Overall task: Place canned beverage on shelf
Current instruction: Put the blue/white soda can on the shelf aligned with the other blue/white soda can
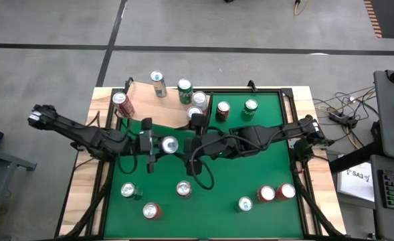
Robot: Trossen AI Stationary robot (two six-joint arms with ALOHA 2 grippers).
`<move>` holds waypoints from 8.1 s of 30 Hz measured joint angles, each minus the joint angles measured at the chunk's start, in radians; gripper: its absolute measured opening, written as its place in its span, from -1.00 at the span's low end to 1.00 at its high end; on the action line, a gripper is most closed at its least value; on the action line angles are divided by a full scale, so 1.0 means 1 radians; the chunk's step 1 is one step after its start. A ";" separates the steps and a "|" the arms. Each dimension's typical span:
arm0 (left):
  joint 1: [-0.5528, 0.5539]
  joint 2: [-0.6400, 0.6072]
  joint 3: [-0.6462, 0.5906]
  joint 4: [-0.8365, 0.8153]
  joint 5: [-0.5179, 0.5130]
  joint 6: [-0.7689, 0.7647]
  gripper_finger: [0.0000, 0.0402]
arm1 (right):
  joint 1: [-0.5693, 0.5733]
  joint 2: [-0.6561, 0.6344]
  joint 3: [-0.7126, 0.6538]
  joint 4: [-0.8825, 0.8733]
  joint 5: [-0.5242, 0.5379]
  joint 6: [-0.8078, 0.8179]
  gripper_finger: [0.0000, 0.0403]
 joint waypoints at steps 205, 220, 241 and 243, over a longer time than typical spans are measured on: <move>0.019 -0.522 -0.125 -0.199 -0.790 0.222 0.62 | -0.373 0.360 0.173 0.178 -0.133 0.233 0.36; 0.019 -0.522 -0.125 -0.202 -0.790 0.222 0.62 | -0.373 0.345 0.176 0.182 -0.125 0.237 0.78; 0.019 -0.522 -0.125 -0.210 -0.789 0.215 0.62 | -0.344 0.297 0.309 -0.063 -0.124 0.080 -0.03; 0.019 -0.522 -0.125 -0.210 -0.789 0.215 0.62 | -0.344 0.297 0.309 -0.080 -0.124 0.080 -0.27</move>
